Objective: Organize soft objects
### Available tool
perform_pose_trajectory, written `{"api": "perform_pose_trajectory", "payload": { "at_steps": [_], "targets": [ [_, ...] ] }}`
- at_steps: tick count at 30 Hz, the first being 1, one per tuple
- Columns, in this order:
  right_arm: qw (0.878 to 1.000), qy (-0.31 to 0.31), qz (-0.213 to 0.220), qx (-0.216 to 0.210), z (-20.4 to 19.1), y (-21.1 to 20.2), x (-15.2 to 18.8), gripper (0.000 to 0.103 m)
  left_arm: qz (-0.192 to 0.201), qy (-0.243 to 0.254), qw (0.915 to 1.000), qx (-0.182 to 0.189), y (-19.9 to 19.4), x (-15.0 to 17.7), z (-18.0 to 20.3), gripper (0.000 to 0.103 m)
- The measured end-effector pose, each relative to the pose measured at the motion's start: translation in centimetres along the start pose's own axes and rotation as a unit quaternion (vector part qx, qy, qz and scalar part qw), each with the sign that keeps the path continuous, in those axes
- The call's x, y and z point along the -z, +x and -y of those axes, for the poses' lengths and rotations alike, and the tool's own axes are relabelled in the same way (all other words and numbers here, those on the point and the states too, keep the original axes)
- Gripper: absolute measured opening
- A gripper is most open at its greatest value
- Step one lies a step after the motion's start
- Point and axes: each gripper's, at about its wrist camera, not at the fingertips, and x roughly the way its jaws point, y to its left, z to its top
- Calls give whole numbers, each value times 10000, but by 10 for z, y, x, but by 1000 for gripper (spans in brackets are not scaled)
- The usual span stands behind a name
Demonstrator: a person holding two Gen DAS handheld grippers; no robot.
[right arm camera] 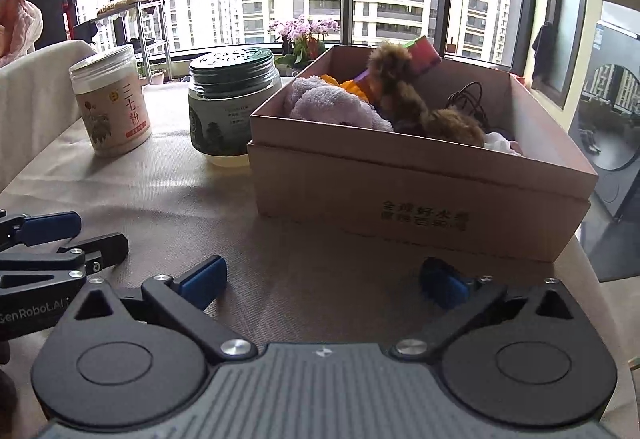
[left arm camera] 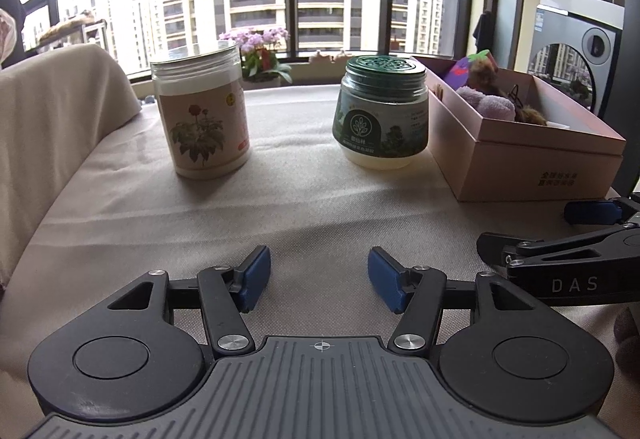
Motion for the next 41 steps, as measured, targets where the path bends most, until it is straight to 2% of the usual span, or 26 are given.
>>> {"api": "perform_pose_trajectory", "payload": {
  "at_steps": [41],
  "targets": [
    [10000, 0, 3, 3, -1, 0, 0, 103, -2, -33, 10000, -27, 0, 0, 2, 63]
  ]
}}
